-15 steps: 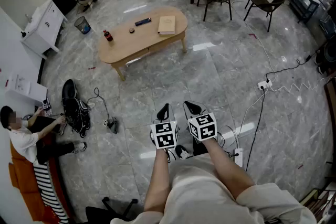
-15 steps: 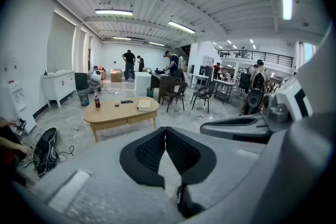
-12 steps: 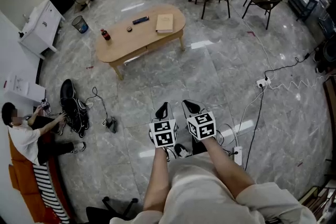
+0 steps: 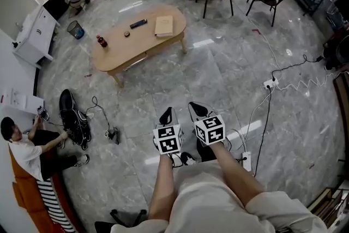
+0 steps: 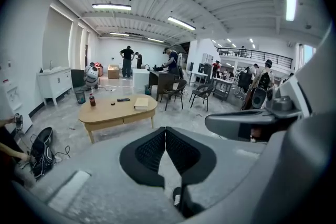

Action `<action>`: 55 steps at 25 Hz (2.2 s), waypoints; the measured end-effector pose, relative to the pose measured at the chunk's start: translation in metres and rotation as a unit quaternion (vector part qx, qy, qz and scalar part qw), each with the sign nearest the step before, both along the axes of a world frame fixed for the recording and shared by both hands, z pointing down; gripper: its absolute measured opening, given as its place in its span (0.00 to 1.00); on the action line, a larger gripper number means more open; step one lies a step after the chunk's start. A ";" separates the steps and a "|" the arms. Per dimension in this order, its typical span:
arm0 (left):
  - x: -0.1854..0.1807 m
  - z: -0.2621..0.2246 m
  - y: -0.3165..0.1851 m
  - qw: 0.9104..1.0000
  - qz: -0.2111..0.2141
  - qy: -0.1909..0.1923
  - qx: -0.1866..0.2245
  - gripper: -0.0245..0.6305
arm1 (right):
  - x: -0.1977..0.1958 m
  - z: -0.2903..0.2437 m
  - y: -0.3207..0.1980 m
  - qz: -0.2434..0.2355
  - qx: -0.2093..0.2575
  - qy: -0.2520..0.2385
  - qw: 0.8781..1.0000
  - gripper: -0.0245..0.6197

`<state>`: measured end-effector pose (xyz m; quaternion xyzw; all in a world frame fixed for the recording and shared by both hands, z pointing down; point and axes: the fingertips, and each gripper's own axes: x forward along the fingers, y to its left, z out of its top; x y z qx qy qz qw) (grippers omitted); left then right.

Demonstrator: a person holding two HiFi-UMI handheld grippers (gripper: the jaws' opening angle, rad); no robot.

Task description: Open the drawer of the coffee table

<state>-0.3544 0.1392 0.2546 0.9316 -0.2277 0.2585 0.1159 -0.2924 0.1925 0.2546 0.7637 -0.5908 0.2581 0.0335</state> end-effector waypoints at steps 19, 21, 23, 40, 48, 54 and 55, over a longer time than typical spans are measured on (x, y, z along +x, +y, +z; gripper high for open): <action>0.114 -0.003 -0.083 1.000 -0.010 -0.013 0.015 0.05 | 0.132 0.011 -0.076 0.007 0.016 -0.043 0.999 0.06; 0.122 -0.004 -0.090 1.000 -0.013 -0.017 0.018 0.06 | 0.142 0.013 -0.084 0.002 0.017 -0.058 0.998 0.06; 0.125 -0.004 -0.097 0.999 -0.022 -0.021 0.017 0.05 | 0.147 0.014 -0.091 -0.011 0.022 -0.079 0.997 0.06; 0.148 -0.001 -0.131 0.995 -0.089 -0.041 0.027 0.06 | 0.179 0.029 -0.131 -0.082 0.015 -0.107 0.991 0.06; 0.166 0.005 -0.135 0.995 -0.093 -0.040 0.016 0.06 | 0.212 0.032 -0.117 -0.058 0.011 -0.106 0.993 0.06; 0.190 0.012 -0.136 0.996 -0.080 -0.043 0.010 0.06 | 0.239 0.044 -0.108 -0.029 0.002 -0.113 0.993 0.06; 0.194 0.015 -0.137 0.996 -0.077 -0.046 0.008 0.06 | 0.243 0.046 -0.109 -0.025 0.000 -0.114 0.993 0.06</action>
